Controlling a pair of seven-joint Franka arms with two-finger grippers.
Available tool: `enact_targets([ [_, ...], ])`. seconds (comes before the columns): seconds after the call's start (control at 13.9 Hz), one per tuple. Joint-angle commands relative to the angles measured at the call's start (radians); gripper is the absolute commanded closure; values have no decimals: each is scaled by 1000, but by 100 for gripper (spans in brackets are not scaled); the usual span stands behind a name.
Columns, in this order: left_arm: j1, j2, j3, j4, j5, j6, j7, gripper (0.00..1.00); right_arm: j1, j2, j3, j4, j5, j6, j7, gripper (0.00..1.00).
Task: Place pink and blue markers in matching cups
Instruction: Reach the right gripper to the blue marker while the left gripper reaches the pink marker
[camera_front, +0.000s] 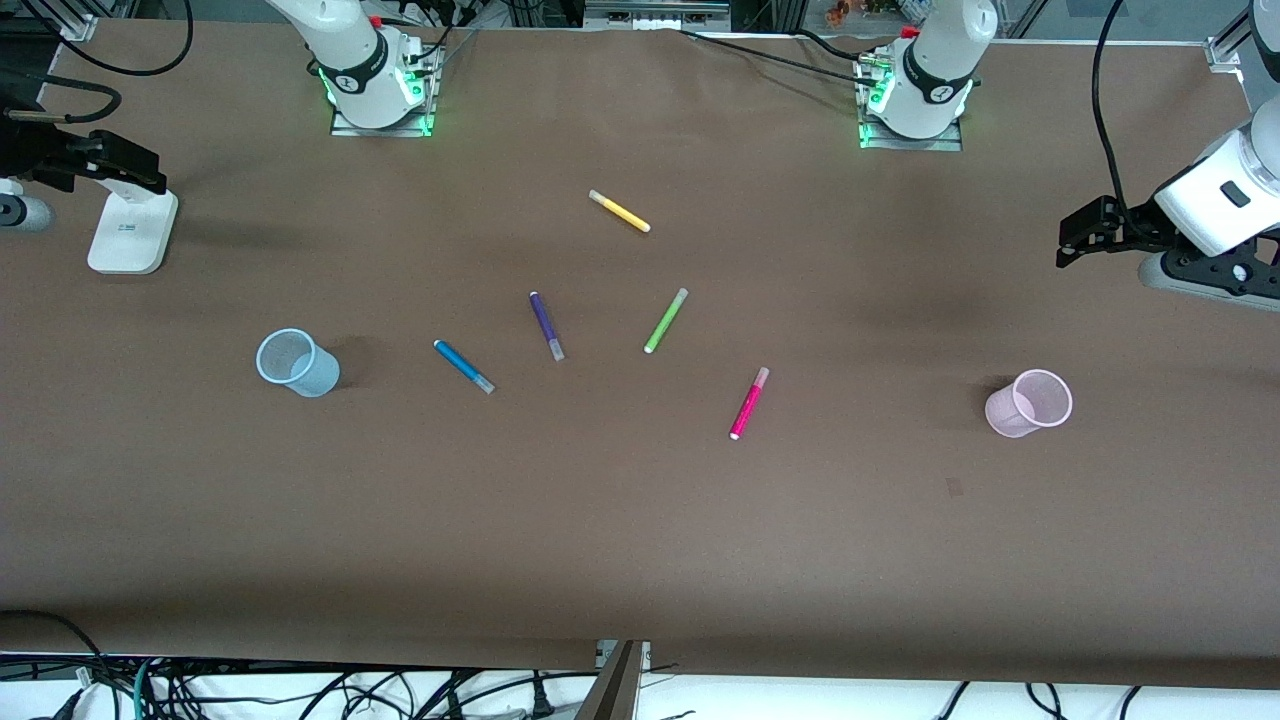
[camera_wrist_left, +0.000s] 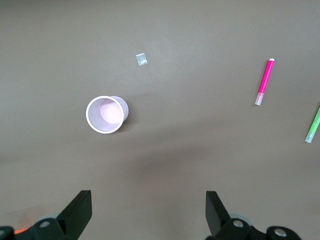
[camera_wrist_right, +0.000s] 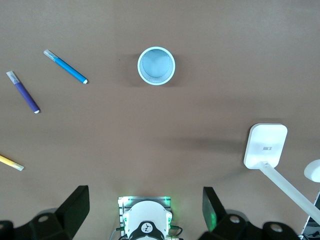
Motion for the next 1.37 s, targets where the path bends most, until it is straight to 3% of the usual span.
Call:
enact_targets([
  [0.0, 5, -17, -4, -9, 17, -10, 9, 0, -12, -2, 0, 7, 24, -6, -6, 0],
  [0.29, 5, -17, -5, -9, 15, -11, 7, 0, -12, 1, 0, 8, 24, 4, -6, 0],
  [0.72, 5, -17, -5, -8, 15, -13, 7, 0, 10, 113, 12, 10, 42, 21, -7, 0],
  [1.08, -15, 22, -8, -9, -43, 10, 21, 0, 47, 257, 12, 10, 56, 81, -7, 0],
  [1.3, -57, 97, -62, -17, -52, 104, -5, 0, 112, 351, 13, 8, 59, 200, 6, 0],
])
